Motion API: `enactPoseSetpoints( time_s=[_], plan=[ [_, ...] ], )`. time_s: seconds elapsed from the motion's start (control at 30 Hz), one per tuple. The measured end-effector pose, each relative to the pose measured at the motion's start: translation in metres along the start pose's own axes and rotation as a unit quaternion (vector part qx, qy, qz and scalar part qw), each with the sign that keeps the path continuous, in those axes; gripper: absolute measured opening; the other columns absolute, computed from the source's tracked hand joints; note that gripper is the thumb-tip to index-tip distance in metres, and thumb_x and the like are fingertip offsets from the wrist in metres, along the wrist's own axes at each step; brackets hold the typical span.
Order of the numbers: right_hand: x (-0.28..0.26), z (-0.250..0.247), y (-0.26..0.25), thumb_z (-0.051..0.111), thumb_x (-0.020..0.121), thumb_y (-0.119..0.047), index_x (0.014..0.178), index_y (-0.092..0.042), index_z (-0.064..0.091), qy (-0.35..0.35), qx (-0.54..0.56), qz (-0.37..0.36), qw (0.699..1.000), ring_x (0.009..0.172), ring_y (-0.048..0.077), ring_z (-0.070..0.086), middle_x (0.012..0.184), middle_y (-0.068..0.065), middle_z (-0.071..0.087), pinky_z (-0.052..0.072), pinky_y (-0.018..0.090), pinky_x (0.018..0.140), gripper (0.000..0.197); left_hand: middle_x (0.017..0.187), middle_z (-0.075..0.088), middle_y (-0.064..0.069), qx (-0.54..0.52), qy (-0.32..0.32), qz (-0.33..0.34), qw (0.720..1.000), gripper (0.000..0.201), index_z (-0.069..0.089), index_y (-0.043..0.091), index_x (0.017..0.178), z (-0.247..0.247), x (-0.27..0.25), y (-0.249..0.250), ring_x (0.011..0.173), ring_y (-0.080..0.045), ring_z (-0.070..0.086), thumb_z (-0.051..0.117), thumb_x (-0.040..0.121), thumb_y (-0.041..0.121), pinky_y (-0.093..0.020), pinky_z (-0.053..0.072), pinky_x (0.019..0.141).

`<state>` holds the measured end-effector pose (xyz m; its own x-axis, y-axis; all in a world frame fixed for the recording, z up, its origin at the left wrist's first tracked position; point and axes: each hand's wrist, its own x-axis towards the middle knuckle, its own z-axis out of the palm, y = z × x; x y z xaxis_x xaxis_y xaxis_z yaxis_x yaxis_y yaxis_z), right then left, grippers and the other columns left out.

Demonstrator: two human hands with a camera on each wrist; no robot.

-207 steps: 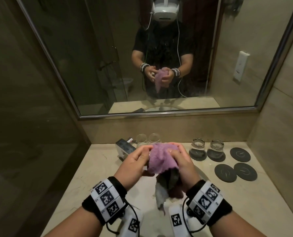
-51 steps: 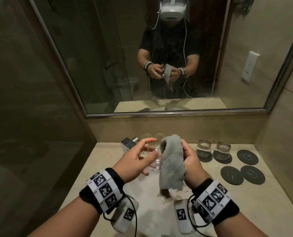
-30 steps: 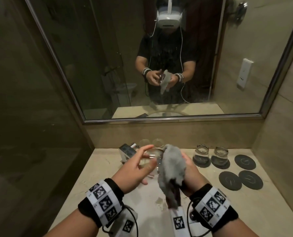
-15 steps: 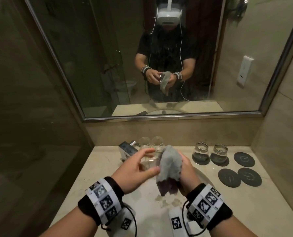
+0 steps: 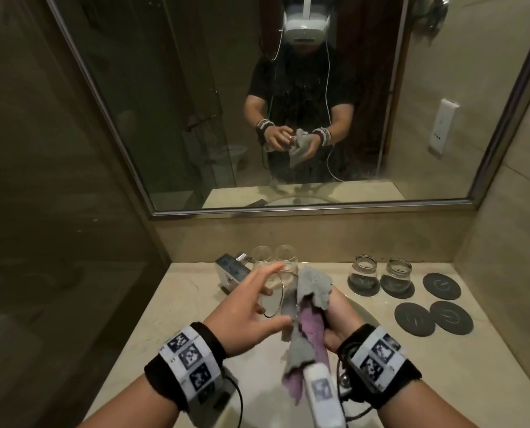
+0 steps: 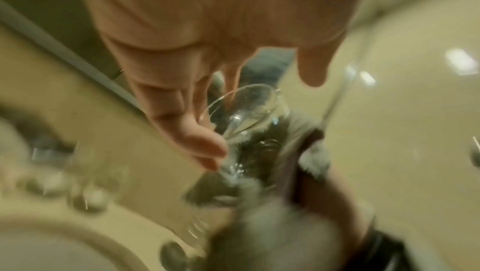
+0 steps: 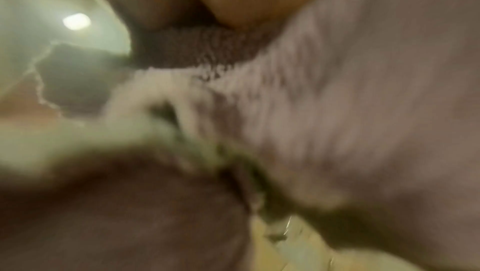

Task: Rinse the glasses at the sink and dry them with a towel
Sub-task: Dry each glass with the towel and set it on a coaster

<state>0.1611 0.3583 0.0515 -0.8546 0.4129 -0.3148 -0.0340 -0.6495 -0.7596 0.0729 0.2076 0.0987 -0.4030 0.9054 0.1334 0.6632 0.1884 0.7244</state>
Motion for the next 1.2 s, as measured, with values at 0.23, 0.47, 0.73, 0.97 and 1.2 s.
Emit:
enactPoseSetpoints(
  time_s=[0.23, 0.47, 0.73, 0.97, 1.2],
  plan=[
    [-0.004, 0.001, 0.0, 0.055, 0.084, -0.034, 0.099, 0.004, 0.058, 0.019, -0.051, -0.145, 0.988, 0.075, 0.028, 0.058, 0.088, 0.02, 0.059, 0.05, 0.039, 0.068, 0.041, 0.133, 0.05, 0.008, -0.025, 0.042, -0.027, 0.998, 0.053, 0.046, 0.034, 0.131, 0.003, 0.001, 0.004, 0.103, -0.002, 0.06, 0.071, 0.085, 0.034, -0.021, 0.052, 0.087],
    [-0.003, 0.0, 0.002, 0.05, 0.096, -0.03, 0.103, 0.006, 0.059, 0.002, 0.013, -0.107, 0.994, 0.081, 0.029, 0.061, 0.09, 0.019, 0.063, 0.053, 0.037, 0.073, 0.037, 0.131, 0.052, 0.003, -0.247, 0.025, -0.159, 0.956, 0.084, 0.037, 0.034, 0.14, 0.004, 0.002, 0.003, 0.088, -0.012, 0.069, 0.073, 0.07, 0.062, -0.036, 0.059, 0.081],
    [0.0, -0.002, -0.003, 0.063, 0.086, -0.037, 0.106, 0.003, 0.06, -0.044, 0.053, 0.003, 0.998, 0.078, 0.028, 0.057, 0.093, 0.02, 0.056, 0.049, 0.037, 0.073, 0.045, 0.122, 0.057, 0.013, -0.072, 0.052, -0.045, 0.995, 0.072, 0.047, 0.05, 0.123, 0.008, -0.004, -0.001, 0.08, -0.022, 0.061, 0.084, 0.061, 0.047, -0.035, 0.056, 0.078],
    [0.008, -0.033, -0.002, 0.055, 0.087, -0.021, 0.098, 0.0, 0.06, 0.021, 0.137, -0.028, 0.99, 0.091, 0.029, 0.062, 0.101, 0.022, 0.06, 0.053, 0.041, 0.086, 0.024, 0.121, 0.06, -0.019, -0.492, 0.085, -0.179, 0.848, 0.076, 0.058, 0.018, 0.119, 0.001, -0.01, -0.002, 0.077, -0.03, 0.069, 0.091, 0.051, 0.021, -0.036, 0.06, 0.066],
    [-0.007, 0.005, 0.015, 0.059, 0.078, -0.064, 0.103, 0.0, 0.061, -0.071, -0.258, -0.077, 0.961, 0.054, 0.017, 0.05, 0.073, 0.016, 0.059, 0.041, 0.028, 0.046, 0.069, 0.109, 0.057, -0.028, -0.68, 0.018, -0.211, 0.702, 0.069, 0.067, 0.015, 0.105, 0.017, -0.009, 0.002, 0.065, -0.031, 0.064, 0.097, 0.044, 0.031, -0.027, 0.056, 0.054]
  ],
)
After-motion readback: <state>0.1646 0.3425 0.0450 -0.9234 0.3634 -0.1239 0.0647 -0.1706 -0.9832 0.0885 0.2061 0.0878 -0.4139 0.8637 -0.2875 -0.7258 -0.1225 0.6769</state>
